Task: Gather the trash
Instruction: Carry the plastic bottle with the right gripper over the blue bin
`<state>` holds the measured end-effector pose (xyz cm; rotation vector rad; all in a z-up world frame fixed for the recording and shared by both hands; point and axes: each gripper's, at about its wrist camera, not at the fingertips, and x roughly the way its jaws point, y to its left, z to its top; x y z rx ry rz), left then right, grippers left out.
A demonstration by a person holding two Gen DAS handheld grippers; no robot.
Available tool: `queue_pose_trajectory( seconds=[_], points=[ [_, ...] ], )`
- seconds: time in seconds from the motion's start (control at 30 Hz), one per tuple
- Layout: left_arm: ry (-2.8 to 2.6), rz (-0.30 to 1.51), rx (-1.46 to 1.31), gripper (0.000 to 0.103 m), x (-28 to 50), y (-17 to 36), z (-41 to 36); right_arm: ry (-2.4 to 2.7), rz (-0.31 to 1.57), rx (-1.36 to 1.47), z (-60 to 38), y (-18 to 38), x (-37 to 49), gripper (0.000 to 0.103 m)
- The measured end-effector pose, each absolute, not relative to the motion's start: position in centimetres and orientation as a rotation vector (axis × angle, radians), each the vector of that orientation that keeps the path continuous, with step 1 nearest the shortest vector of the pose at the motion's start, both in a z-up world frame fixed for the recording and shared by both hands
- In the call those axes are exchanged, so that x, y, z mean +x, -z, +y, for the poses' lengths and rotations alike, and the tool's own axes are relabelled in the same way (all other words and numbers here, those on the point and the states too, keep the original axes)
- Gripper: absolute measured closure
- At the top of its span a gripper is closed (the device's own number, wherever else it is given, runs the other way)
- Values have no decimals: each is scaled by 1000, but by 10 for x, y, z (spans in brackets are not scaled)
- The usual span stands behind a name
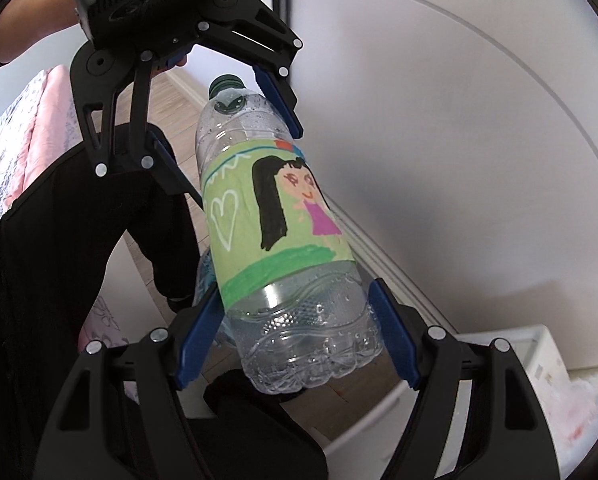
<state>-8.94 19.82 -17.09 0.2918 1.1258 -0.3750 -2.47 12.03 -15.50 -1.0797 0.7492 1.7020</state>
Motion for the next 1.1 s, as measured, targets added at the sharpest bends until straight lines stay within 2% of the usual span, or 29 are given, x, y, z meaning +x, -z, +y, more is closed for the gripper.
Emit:
queue_pose_trajectory(
  seconds=[0.7, 1.1],
  points=[
    [370, 1352, 205, 30, -100, 312, 211, -1835, 916, -1173, 142, 279, -12, 32],
    [359, 1427, 145, 30, -102, 371, 215, -1879, 965, -1222, 158, 335, -18, 32]
  ],
)
